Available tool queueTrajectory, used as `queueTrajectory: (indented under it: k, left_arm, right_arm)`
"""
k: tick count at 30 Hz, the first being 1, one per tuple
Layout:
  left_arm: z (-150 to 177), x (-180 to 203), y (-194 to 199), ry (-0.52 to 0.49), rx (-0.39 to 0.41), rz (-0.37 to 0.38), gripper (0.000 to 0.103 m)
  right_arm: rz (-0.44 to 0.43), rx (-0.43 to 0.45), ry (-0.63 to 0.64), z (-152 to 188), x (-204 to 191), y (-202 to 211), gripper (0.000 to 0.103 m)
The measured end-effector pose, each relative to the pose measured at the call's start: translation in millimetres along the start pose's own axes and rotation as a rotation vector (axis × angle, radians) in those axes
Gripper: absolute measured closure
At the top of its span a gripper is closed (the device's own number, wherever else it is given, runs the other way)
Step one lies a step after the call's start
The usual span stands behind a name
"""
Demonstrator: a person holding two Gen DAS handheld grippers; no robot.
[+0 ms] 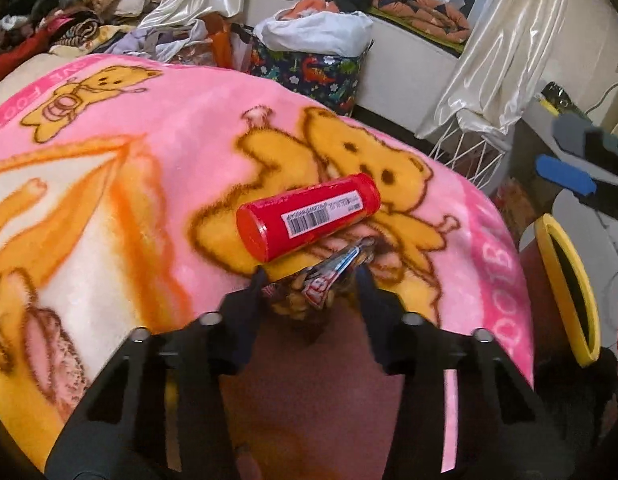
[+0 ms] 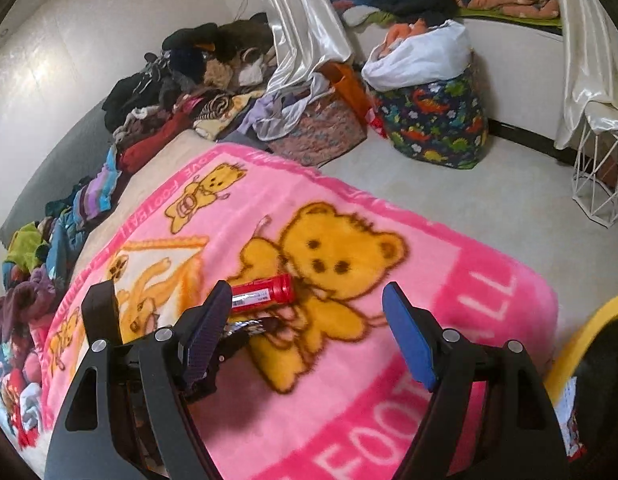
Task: Collect trash
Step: 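Grasp the small silver wrapper with the left gripper while the right grasps the red tube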
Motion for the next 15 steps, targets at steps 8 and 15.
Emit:
queueTrajectory:
  k: [8, 15]
  left_arm:
    - [14.0, 13.8, 12.7, -0.033, 0.010, 0.025, 0.089]
    - [40.1, 30.0, 41.3, -0.056, 0.045, 0.031, 0.094]
  right_arm:
    - [-0.023, -0.131, -0.062, 8.1, -24.5, -61.0, 0.028]
    - [-0.034, -0.238, -0.234, 22.6, -25.8, -111.3, 0.028]
Point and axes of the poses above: each gripper's, at about its wrist camera, not at the fingertips, and y roughly against the way its jaws point, x to its right, z to its underside, the point moved 7 cm from there along -y, roughly the way its jaws point, and after that the axes turned 4 degrees about z, right-handed, at the moved point
